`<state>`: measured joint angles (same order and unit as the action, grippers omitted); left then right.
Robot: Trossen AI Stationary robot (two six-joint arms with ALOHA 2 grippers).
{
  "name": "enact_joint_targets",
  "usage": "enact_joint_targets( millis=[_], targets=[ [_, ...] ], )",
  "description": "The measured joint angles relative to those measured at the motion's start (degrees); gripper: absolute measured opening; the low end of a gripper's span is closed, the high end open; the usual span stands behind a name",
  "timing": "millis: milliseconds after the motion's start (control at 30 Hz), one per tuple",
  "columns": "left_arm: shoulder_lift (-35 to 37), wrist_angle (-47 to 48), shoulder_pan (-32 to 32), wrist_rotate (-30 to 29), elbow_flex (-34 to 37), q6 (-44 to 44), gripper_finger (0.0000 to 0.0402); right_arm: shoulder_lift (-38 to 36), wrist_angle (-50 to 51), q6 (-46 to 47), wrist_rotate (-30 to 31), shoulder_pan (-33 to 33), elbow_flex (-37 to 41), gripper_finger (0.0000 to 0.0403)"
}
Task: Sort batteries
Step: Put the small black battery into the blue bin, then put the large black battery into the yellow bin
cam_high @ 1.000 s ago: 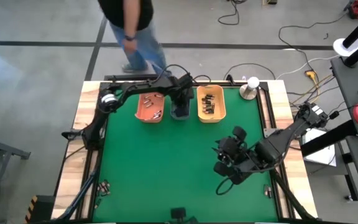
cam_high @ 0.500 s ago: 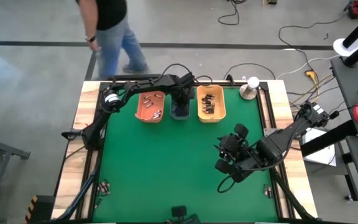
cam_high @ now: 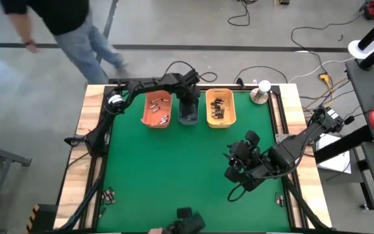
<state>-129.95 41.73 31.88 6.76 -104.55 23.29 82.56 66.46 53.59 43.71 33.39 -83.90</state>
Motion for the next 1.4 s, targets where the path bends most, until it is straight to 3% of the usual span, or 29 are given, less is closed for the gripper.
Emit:
enact_joint_targets(
  millis=[400,900,1200,1400],
  targets=[
    [-1.72,1.44,3.15,6.48,0.17,13.28,0.0013,-0.04,-1.24,3.89,-3.76,-0.02,-1.52,0.0147],
    [-1.90,1.43,3.03,5.00,-0.38,11.23,0.0052,-0.24,-1.16,0.00,-3.18,-0.55,-2.03,0.0165],
    [-1.68,10.86,1.86,5.80,-9.90,10.27,0.0054,-1.24,-0.81,-2.01,-3.03,-0.79,-2.03,0.0190],
    [-1.13,22.51,0.38,12.10,-20.14,5.33,0.0054,-2.24,3.55,-2.60,-3.24,-0.79,-2.03,0.0201]
  ],
)
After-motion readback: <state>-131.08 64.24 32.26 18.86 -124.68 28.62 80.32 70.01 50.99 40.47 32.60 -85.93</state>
